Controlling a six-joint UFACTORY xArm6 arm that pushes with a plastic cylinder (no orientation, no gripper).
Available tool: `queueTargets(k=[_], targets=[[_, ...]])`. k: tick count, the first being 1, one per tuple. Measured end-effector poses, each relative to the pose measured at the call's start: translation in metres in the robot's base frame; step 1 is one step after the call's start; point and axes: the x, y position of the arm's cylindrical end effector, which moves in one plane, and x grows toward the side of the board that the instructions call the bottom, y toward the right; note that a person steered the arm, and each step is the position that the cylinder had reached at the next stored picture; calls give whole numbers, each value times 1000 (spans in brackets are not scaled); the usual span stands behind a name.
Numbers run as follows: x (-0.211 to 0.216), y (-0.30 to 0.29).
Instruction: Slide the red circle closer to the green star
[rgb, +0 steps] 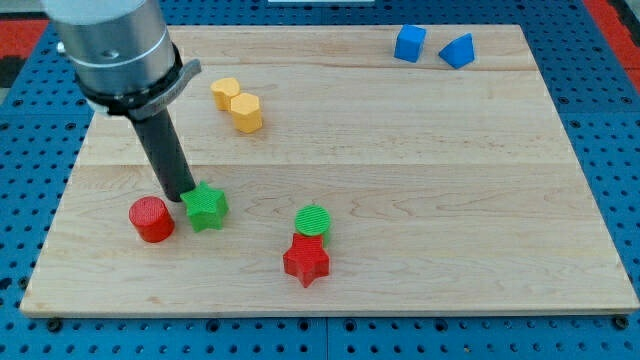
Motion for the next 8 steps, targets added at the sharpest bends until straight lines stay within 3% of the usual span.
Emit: queueTargets(k=[2,3,4,5,6,7,8], targets=[[59,24],[59,39],[83,8],[120,-82],[103,-144],[72,-152],[39,-108]])
